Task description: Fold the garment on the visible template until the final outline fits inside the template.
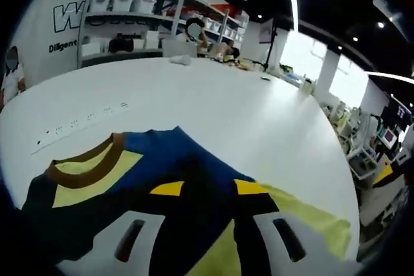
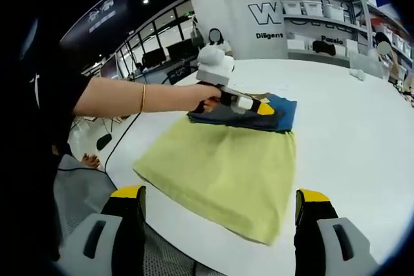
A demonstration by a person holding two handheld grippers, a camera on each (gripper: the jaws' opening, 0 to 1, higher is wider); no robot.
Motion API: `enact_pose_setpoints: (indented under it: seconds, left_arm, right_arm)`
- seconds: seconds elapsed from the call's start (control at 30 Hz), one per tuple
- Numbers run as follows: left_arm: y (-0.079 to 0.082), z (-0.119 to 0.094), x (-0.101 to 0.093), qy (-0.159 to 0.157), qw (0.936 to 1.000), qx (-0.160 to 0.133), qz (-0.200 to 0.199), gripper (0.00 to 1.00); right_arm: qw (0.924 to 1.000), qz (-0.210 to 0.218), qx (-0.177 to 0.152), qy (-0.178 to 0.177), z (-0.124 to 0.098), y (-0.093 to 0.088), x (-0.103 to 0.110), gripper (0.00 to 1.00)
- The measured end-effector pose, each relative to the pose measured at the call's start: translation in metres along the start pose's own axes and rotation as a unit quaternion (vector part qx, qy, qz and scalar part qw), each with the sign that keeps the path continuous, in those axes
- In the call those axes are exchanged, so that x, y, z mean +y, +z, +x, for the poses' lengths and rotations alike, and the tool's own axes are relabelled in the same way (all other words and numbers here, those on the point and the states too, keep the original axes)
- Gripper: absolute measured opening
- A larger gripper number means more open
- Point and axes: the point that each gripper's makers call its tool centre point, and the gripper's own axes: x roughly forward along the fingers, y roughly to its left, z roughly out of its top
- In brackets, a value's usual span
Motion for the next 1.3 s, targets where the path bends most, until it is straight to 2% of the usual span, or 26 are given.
enact_pose_setpoints:
  seconds: [0.13, 0.37, 0.5, 0.6, 0.73, 0.93, 1.1, 1.2, 1.3]
  left_arm:
    - [-0.001, 0.001, -0.002, -0.001, 1.0, -0.001, 0.003, 0.35]
    - [-0.002, -0.002, 0.005, 0.015, 0.9997, 0.007, 0.017, 0.53]
    - [0.0, -0.006, 0.007, 0.017, 0.9997, 0.007, 0.019, 0.55]
    - [0.001, -0.011, 0.008, 0.023, 0.9993, 0.009, 0.027, 0.63]
    - [0.005, -0.019, 0.011, 0.029, 0.9992, 0.002, 0.028, 0.76]
    - [0.003, -0.035, 0.016, 0.04, 0.9989, -0.001, 0.025, 0.88]
    - [0.004, -0.051, 0.021, 0.052, 0.998, -0.013, 0.036, 0.94]
    - [-0.003, -0.063, 0.028, 0.062, 0.9974, -0.004, 0.036, 0.95]
    - [-0.007, -0.075, 0.033, 0.069, 0.9972, -0.008, 0.028, 0.97]
  right_arm:
    - [1.0, 0.003, 0.0, -0.002, -0.001, -0.001, -0.002, 0.99]
    - [1.0, -0.001, -0.001, -0.001, 0.0, 0.001, -0.002, 0.99]
    - [1.0, -0.002, -0.001, -0.002, 0.0, 0.002, -0.002, 0.99]
    - [1.0, -0.003, 0.001, -0.002, 0.0, 0.001, -0.003, 0.99]
    - [1.0, -0.003, -0.001, -0.004, 0.001, 0.003, -0.003, 0.99]
    - [0.9999, 0.0, -0.006, -0.01, 0.001, 0.006, -0.006, 0.99]
    - [0.9999, 0.0, -0.008, -0.014, 0.002, 0.009, -0.008, 0.99]
    - [0.9999, -0.006, -0.008, -0.014, 0.005, 0.013, -0.009, 0.99]
    - [0.9998, -0.002, -0.013, -0.014, 0.006, 0.017, -0.01, 0.99]
